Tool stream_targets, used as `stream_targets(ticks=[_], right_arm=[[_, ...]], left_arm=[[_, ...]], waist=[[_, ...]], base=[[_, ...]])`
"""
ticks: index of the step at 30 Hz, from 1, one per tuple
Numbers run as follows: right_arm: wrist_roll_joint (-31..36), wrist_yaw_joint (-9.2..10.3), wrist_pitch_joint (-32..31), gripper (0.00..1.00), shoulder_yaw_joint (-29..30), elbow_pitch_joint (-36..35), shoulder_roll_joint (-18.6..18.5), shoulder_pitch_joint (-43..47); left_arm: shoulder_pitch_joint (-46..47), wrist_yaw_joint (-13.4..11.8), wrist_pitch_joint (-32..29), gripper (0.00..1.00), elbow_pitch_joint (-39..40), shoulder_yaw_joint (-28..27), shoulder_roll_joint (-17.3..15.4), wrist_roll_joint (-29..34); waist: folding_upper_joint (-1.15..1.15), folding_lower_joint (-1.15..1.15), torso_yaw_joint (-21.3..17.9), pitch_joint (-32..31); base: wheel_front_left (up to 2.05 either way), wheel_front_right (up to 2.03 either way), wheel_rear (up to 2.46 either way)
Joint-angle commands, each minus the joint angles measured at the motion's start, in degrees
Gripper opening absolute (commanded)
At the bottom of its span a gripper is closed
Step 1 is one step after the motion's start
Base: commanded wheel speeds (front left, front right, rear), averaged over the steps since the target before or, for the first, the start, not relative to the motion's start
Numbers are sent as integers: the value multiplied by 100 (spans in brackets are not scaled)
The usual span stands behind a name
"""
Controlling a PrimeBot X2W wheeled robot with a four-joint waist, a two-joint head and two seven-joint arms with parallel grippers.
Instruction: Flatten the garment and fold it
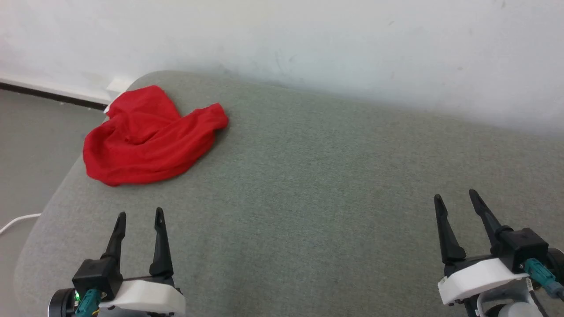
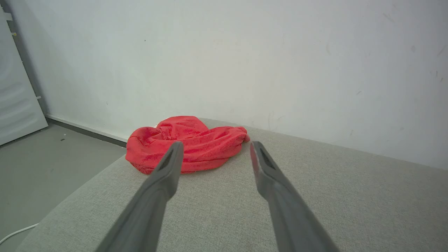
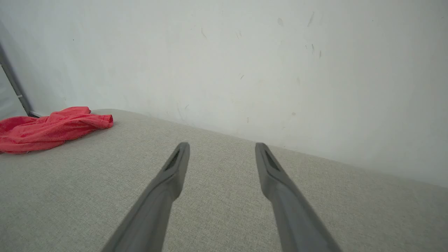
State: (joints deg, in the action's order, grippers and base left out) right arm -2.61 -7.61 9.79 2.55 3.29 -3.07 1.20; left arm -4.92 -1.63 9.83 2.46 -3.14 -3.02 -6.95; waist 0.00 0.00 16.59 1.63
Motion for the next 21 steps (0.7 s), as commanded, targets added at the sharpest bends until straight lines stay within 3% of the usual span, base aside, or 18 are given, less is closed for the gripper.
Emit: stream_targets(ticks=[1, 21], right_arm=[[-10, 8, 70, 100, -18, 22, 12, -19], [-108, 10, 309, 100, -138, 184, 16, 46]], left_arm=[[-107, -47, 66, 100, 12, -24, 10, -56], [-381, -158, 305, 100, 3, -4, 12, -243]], waist=[[0, 0, 146, 27], [0, 0, 967, -99]], base=[[0, 0, 0], [0, 0, 0]])
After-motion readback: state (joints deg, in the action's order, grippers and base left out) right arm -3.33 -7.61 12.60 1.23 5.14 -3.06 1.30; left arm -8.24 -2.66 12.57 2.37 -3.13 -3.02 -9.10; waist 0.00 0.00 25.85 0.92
